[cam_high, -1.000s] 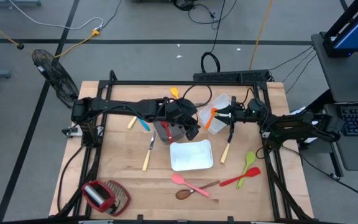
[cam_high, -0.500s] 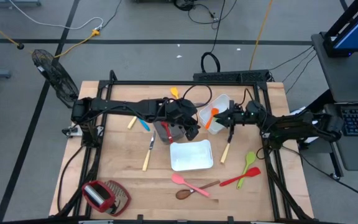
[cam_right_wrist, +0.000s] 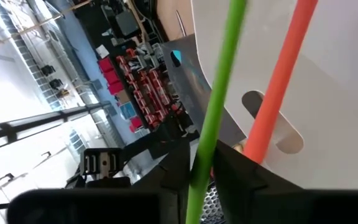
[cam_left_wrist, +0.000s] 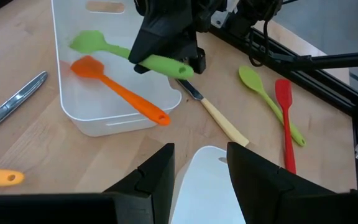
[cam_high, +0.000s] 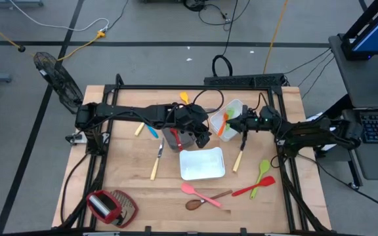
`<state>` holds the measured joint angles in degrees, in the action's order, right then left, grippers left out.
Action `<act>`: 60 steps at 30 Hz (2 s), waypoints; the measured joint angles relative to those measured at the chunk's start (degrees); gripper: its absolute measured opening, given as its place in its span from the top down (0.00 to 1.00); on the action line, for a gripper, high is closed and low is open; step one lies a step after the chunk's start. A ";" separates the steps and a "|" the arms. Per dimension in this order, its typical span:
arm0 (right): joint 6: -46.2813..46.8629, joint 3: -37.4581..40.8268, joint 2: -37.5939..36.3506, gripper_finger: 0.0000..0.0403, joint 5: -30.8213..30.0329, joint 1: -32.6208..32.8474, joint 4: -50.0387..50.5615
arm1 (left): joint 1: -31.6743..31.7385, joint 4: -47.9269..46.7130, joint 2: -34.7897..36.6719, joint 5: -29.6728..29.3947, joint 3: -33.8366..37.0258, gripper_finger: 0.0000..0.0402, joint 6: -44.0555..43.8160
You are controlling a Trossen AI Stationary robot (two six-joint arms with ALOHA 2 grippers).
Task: Pick & Place Kitchen Items
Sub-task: Put the green spatula into the top white bin, then put the blue spatula into the top white bin
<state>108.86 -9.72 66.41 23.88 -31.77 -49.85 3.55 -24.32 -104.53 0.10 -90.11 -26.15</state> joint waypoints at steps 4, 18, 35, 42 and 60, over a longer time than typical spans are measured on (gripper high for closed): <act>0.10 0.00 0.00 0.77 0.05 0.00 0.00 | 0.00 0.00 0.00 0.00 0.00 0.62 0.00; 5.64 0.00 -0.02 0.58 0.35 0.32 -8.06 | 0.00 -0.50 -0.02 0.00 0.00 0.62 0.04; 4.85 0.00 -0.43 0.59 -1.31 6.40 -23.20 | 0.22 -0.82 -0.02 -0.02 0.00 0.62 0.49; -2.41 0.00 -3.75 0.64 -1.16 6.40 -23.66 | 0.22 -1.13 -0.02 -0.02 0.02 0.62 0.47; -16.37 0.72 -14.65 0.87 1.76 6.40 -23.68 | -2.23 -1.14 -0.02 -0.02 0.02 0.62 -0.75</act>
<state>92.49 -9.00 51.76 25.64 -25.36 -73.53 1.32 -25.45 -104.55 0.08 -90.08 -26.91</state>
